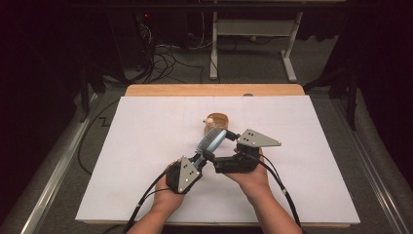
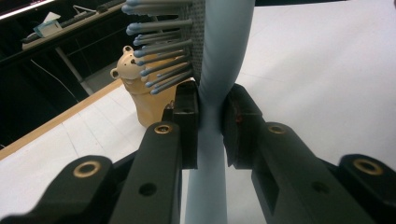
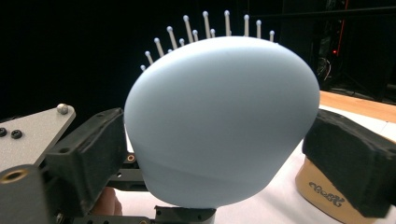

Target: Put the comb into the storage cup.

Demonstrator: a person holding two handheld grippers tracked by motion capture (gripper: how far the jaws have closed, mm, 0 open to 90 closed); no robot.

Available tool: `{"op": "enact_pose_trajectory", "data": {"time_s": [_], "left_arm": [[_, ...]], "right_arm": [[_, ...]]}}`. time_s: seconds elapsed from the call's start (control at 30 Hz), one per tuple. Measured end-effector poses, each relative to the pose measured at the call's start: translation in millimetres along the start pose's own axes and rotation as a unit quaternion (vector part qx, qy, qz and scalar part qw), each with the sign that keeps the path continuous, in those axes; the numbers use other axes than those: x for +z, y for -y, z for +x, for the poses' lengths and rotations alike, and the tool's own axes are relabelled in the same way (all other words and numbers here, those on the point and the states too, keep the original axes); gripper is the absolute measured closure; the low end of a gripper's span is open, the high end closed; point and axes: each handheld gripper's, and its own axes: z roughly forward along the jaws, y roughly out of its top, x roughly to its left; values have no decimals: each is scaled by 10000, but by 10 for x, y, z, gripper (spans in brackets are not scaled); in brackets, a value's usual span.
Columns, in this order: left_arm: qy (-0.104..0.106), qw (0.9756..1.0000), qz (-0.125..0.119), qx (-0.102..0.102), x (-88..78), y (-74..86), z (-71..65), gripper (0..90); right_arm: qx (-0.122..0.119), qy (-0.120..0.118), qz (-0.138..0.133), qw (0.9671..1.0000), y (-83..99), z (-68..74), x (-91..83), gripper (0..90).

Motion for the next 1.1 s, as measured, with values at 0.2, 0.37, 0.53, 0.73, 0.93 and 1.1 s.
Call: {"op": "enact_pose_trajectory", "data": {"time_s": [0.2,0.37,0.53,0.73,0.93,1.1], "left_arm": [[10,10000,2,47,1,-7,-15,774],[-2,10000,-22,45,-7,-14,-13,774],[-23,10000,-18,61,-10,-15,-15,774],[-22,10000,-11,46,-7,-15,-14,774],[-31,10000,-12,69,-7,-17,-21,774],[21,10000,-26,70,-2,-20,-21,772]], "right_arm": [[78,-32,-28,10000,5,-7,16,138],[150,-42,-28,9999,11,-11,20,179],[173,-59,-49,9998,12,-13,18,200],[236,-62,-57,9997,14,-23,22,202],[261,-63,-12,9996,8,-28,12,208],[223,-50,38,9997,-6,-27,-2,210]]}}
